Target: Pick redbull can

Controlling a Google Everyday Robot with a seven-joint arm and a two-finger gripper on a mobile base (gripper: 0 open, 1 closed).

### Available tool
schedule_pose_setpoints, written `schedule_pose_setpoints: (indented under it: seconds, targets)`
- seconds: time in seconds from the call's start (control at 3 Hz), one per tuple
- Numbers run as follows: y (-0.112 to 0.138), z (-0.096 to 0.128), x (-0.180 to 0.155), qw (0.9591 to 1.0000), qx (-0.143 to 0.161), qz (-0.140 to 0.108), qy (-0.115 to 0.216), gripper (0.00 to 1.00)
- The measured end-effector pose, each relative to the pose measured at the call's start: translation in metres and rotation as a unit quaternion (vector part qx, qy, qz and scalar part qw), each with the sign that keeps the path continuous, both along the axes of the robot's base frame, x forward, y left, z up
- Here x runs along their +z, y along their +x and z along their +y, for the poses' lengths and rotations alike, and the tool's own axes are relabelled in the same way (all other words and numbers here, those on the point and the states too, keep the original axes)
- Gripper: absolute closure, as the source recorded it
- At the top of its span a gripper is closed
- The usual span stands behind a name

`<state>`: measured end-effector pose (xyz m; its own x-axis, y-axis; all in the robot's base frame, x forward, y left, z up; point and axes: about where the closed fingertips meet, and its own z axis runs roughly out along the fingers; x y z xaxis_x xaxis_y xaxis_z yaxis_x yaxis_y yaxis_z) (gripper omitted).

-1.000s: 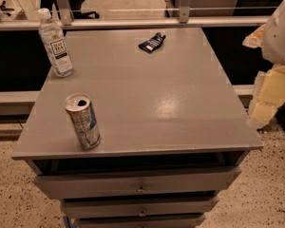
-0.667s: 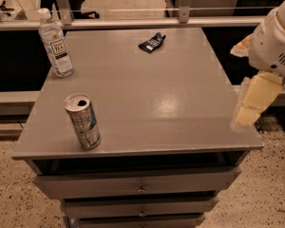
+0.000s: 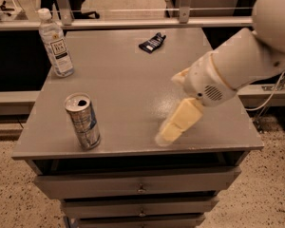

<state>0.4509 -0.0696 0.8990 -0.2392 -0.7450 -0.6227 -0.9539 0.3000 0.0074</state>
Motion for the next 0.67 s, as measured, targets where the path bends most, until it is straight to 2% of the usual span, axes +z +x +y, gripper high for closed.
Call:
schedule_pose_setpoints:
  seconds: [0.33,0.67]
  targets:
    - [0.004,0.061,-0.002,0.9958,0.0,0.007,0.091,0.0]
    - [0.006,0.072,0.005,0.9941,-0.002,0.004,0.108,0.0]
